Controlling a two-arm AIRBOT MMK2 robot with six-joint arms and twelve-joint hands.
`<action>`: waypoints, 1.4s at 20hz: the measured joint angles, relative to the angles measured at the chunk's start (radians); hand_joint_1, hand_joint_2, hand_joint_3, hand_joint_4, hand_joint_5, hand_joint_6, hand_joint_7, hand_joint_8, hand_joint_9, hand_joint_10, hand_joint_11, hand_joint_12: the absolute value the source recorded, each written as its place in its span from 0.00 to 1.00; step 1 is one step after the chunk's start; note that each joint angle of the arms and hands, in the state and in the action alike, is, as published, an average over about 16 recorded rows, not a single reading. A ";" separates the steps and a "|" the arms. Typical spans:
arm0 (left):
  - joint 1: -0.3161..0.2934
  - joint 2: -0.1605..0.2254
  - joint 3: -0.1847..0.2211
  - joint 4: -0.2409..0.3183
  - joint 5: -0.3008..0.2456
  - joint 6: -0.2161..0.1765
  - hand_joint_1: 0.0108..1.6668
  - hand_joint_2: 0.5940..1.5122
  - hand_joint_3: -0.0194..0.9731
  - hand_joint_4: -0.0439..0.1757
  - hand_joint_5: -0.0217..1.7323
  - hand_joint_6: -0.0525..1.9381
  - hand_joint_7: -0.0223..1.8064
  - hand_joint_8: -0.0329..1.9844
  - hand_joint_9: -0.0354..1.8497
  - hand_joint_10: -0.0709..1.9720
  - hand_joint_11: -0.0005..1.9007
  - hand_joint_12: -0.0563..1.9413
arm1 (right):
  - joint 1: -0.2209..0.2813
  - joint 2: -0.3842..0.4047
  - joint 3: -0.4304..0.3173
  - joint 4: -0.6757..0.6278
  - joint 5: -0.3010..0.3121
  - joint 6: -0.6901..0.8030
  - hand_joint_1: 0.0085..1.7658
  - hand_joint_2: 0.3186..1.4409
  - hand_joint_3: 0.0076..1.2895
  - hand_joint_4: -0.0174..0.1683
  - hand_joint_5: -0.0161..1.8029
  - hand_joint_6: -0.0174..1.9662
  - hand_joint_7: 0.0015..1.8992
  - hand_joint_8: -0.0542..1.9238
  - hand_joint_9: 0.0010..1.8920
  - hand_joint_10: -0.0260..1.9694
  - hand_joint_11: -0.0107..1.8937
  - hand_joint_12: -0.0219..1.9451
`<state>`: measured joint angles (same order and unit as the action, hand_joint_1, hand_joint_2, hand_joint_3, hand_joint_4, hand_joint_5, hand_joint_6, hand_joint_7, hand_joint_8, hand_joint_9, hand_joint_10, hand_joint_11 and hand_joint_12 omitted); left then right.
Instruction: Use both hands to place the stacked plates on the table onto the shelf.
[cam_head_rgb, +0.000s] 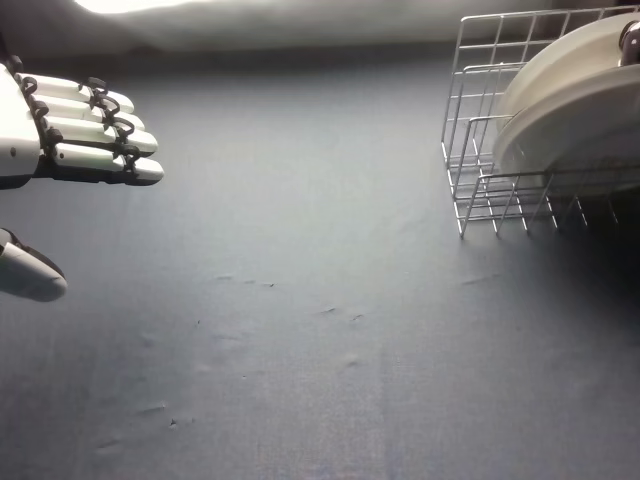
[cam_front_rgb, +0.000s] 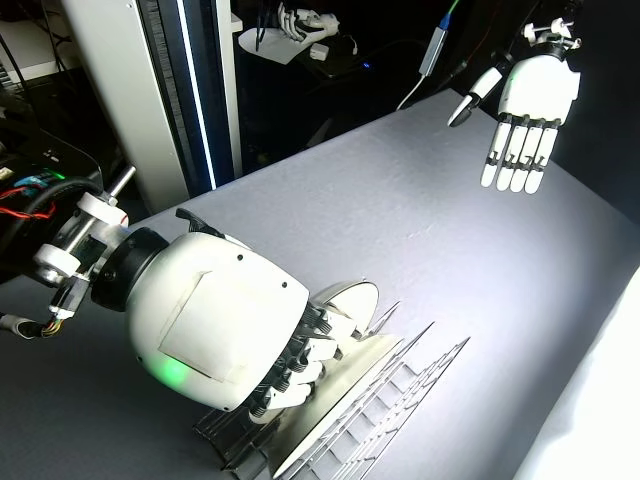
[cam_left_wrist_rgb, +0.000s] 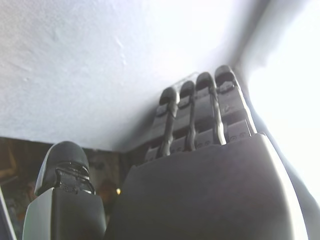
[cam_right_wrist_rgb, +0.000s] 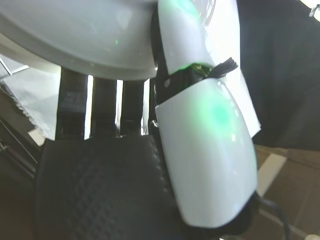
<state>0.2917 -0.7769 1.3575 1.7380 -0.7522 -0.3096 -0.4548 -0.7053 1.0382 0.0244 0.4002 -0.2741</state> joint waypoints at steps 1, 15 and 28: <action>0.000 0.000 0.000 0.000 0.000 0.000 0.01 0.56 0.04 0.20 0.05 0.03 0.02 0.02 0.03 0.04 0.01 0.04 | 0.001 0.000 -0.001 -0.003 0.004 -0.001 0.72 0.71 0.00 0.08 0.42 0.49 0.45 0.39 0.42 0.44 0.32 0.72; 0.003 0.000 -0.007 0.003 -0.005 0.000 0.01 0.56 0.03 0.20 0.05 0.03 0.02 0.02 0.03 0.04 0.01 0.04 | 0.139 -0.015 -0.080 -0.188 0.034 -0.004 0.69 0.71 0.01 0.08 0.40 0.14 0.44 0.07 0.35 0.25 0.18 0.73; -0.031 0.003 -0.069 0.038 -0.065 0.010 0.01 0.63 0.03 0.20 0.30 0.36 0.30 0.39 0.28 0.39 0.22 0.49 | 0.163 -0.078 -0.107 -0.895 0.227 -0.009 0.33 0.65 0.01 0.11 0.44 0.33 0.49 0.24 0.39 0.44 0.20 0.79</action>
<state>0.2607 -0.7737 1.2889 1.7763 -0.8173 -0.2999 -0.2916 -0.7836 0.9308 -0.8703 0.6276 -0.2828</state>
